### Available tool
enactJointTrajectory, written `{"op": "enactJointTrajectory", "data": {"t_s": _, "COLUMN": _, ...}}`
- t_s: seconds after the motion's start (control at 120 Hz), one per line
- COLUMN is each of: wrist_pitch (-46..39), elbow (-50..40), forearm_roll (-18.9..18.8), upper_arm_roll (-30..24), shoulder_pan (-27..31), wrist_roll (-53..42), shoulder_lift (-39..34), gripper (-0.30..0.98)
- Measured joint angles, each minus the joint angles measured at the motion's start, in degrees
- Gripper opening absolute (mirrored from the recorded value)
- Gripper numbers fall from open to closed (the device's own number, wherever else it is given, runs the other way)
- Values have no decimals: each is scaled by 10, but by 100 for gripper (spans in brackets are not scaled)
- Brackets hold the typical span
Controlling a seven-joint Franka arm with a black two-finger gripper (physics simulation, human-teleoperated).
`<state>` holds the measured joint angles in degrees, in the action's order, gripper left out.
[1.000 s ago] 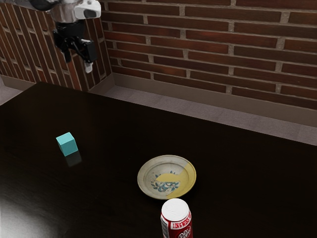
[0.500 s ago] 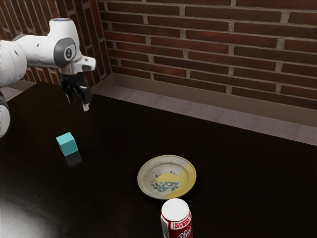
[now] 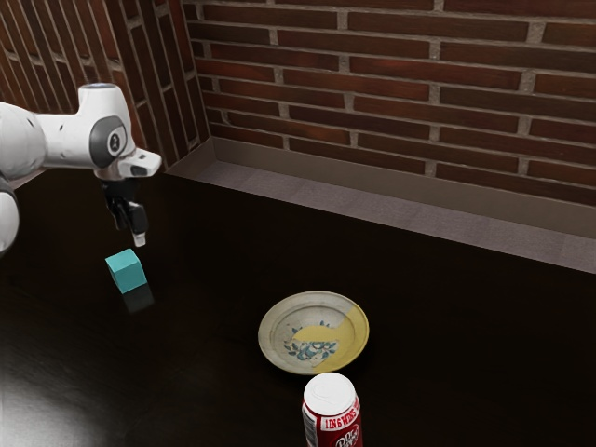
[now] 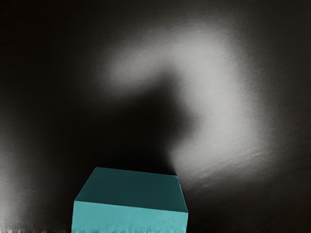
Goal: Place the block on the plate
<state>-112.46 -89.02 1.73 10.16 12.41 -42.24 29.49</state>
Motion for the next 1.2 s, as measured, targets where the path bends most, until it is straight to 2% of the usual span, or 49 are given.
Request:
{"op": "enactJointTrajectory", "data": {"t_s": 0.267, "wrist_pitch": -27, "elbow": -34, "forearm_roll": -11, "upper_arm_roll": -1, "shoulder_pan": 19, "wrist_roll": -41, "shoulder_lift": 1, "gripper": 69}}
{"op": "enactJointTrajectory", "data": {"t_s": 0.642, "wrist_pitch": -59, "elbow": -36, "forearm_roll": -16, "upper_arm_roll": -33, "shoulder_pan": 55, "wrist_roll": -73, "shoulder_lift": 30, "gripper": 69}}
{"op": "enactJointTrajectory", "data": {"t_s": 1.067, "wrist_pitch": -78, "elbow": -39, "forearm_roll": -18, "upper_arm_roll": -38, "shoulder_pan": 60, "wrist_roll": -88, "shoulder_lift": 53, "gripper": 69}}
{"op": "enactJointTrajectory", "data": {"t_s": 1.2, "wrist_pitch": -82, "elbow": -39, "forearm_roll": -30, "upper_arm_roll": -43, "shoulder_pan": 60, "wrist_roll": -90, "shoulder_lift": 56, "gripper": 60}}
